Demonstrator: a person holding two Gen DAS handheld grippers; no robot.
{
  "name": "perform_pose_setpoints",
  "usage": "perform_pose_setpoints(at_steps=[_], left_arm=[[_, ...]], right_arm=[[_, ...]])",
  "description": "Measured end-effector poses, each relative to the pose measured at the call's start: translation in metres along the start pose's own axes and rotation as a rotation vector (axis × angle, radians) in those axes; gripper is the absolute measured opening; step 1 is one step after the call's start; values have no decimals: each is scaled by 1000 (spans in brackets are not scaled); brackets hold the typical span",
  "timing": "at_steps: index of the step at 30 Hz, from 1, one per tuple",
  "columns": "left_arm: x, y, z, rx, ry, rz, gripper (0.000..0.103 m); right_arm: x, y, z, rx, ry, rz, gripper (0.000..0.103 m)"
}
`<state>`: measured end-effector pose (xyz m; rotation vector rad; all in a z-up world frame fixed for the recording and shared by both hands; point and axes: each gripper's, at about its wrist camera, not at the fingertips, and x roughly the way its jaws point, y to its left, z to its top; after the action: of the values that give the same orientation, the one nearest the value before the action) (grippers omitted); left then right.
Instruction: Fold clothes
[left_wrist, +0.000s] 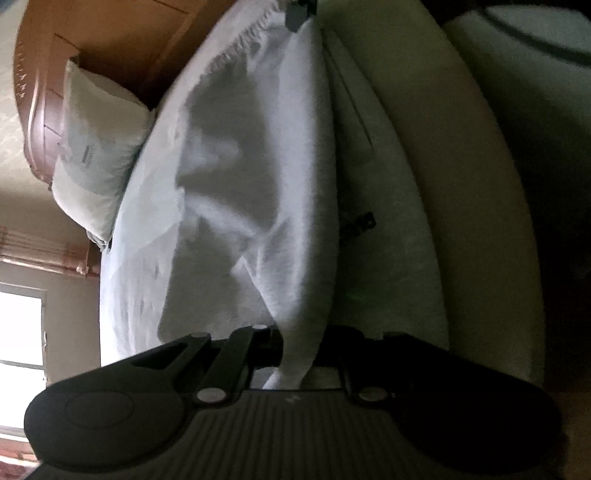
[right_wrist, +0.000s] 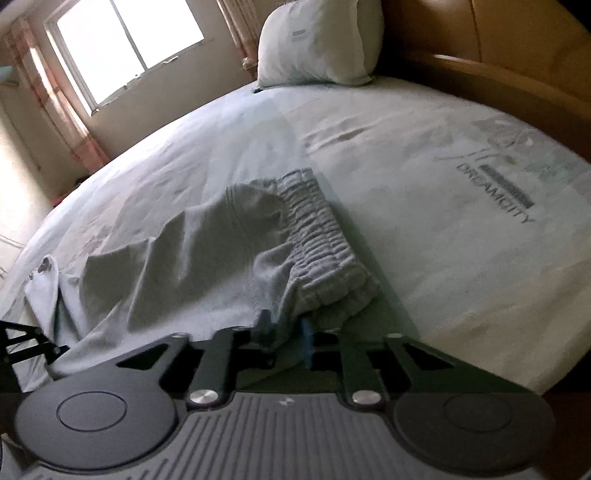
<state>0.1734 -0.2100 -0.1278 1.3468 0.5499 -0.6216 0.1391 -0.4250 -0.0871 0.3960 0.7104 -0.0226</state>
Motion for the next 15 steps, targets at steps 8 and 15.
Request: perform_pose_setpoints(at_steps=[8, 15], left_arm=[[-53, 34, -38, -394, -71, -172, 39], [-37, 75, -118, -963, -11, -268, 41]], right_arm=[[-39, 28, 7, -91, -116, -22, 78], [-31, 73, -6, -183, -88, 128, 81]])
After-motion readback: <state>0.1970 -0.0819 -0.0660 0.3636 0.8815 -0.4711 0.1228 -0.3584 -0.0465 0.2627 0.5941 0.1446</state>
